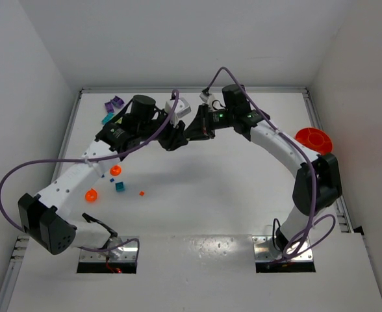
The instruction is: Sort the legos into containers by color
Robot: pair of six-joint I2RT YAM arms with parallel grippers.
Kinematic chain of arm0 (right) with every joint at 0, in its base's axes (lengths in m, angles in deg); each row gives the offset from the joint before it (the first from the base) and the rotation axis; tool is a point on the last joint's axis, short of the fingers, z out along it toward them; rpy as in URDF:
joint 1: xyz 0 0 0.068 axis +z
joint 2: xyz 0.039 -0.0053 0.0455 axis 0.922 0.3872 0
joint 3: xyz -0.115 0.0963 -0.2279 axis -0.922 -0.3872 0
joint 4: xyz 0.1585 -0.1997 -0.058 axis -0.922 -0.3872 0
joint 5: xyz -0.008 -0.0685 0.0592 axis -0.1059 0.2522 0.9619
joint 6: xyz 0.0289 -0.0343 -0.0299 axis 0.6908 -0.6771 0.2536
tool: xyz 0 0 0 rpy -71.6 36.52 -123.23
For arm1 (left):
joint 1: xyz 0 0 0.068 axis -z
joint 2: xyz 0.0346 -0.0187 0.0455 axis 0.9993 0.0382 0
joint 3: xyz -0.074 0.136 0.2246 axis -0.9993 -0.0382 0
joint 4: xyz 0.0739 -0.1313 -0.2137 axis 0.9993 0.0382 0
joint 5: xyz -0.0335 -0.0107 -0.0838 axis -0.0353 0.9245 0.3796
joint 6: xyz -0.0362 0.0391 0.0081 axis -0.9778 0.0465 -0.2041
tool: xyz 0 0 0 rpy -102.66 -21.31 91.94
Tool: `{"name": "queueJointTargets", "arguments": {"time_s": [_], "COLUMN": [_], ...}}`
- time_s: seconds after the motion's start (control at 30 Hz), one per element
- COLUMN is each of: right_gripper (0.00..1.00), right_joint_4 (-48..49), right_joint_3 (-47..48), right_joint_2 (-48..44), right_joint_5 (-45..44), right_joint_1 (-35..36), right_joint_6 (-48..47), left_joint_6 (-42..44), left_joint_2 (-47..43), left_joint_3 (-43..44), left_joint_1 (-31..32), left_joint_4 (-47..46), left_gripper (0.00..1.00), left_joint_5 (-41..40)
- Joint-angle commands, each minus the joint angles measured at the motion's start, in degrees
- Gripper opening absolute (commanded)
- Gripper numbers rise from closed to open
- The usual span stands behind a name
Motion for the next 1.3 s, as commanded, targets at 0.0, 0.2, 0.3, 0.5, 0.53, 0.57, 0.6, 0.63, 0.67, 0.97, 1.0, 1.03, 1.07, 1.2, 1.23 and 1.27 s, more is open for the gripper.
{"name": "queueJointTargets", "arguments": {"time_s": [0.0, 0.2, 0.3, 0.5, 0.53, 0.57, 0.6, 0.63, 0.67, 0.97, 1.0, 1.03, 1.07, 1.2, 1.23, 1.27], "right_gripper": [0.0, 0.0, 0.0, 0.0, 0.0, 0.0, 0.0, 0.0, 0.0, 0.0, 0.0, 0.0, 0.0, 0.0, 0.0, 0.0], "right_joint_4": [3.4, 1.2, -4.3, -15.1, -18.4, -20.1, -21.7, -23.1, -25.9, -39.4, -40.8, -40.8, -41.6, -42.4, -42.4, -41.9], "right_joint_3": [-0.5, -5.0, -6.3, -8.2, -8.2, -7.6, -7.0, -5.5, -4.6, 1.9, 1.9, 1.9, 1.1, -2.2, -3.3, -3.3], "right_joint_2": [-2.0, -6.1, -9.1, -13.0, -14.1, -14.1, -15.0, -15.6, -16.6, -21.7, -21.7, -22.3, -23.1, -24.5, -24.5, -24.5], "right_joint_5": [3.4, 4.1, 2.0, -7.5, -11.1, -13.1, -14.9, -19.9, -22.9, -45.7, -46.9, -49.0, -49.8, -54.0, -54.7, -55.3], "right_joint_1": [1.5, -0.9, -2.3, -7.7, -8.5, -9.8, -10.3, -10.3, -11.1, -18.0, -18.8, -20.4, -21.3, -26.0, -27.3, -29.8], "right_joint_6": [-1.2, -3.9, -10.3, -24.7, -26.6, -28.8, -33.9, -36.6, -39.1, -60.4, -61.9, -64.4, -65.6, -71.3, -72.4, -74.0], "left_joint_6": [-2.5, -4.5, -6.6, -12.7, -12.7, -12.7, -12.7, -12.7, -12.1, -6.4, -6.4, -7.1, -7.1, -6.3, -6.3, -6.3], "left_joint_2": [-0.2, -2.2, -4.0, -6.3, -6.3, -7.9, -8.5, -8.5, -9.2, -6.7, -7.4, -7.9, -8.5, -8.5, -8.5, -9.0], "left_joint_3": [2.7, 0.4, -1.2, -2.2, -2.2, -2.2, -2.2, -2.2, -2.2, 1.6, 0.9, 0.2, -1.2, -2.8, -3.7, -4.8], "left_joint_1": [0.5, 0.5, -0.4, -5.6, -6.2, -6.9, -6.9, -7.4, -7.4, -10.0, -10.0, -10.8, -11.6, -13.1, -13.1, -13.9], "left_joint_4": [-4.8, -5.3, -5.3, -3.2, -2.4, -1.9, -1.9, -1.9, -0.8, 12.3, 12.3, 12.3, 11.8, 10.6, 10.6, 9.9], "left_gripper": [0.19, 0.36, 0.81, 1.0, 1.0, 1.0, 1.0, 1.0, 1.0, 1.0, 1.0, 1.0, 1.0, 1.0, 1.0, 1.0], "left_joint_5": [0.7, 0.1, 1.9, 0.5, 0.0, 0.0, -2.0, -2.7, -2.7, -14.8, -15.3, -17.2, -17.7, -18.7, -18.7, -18.7]}}
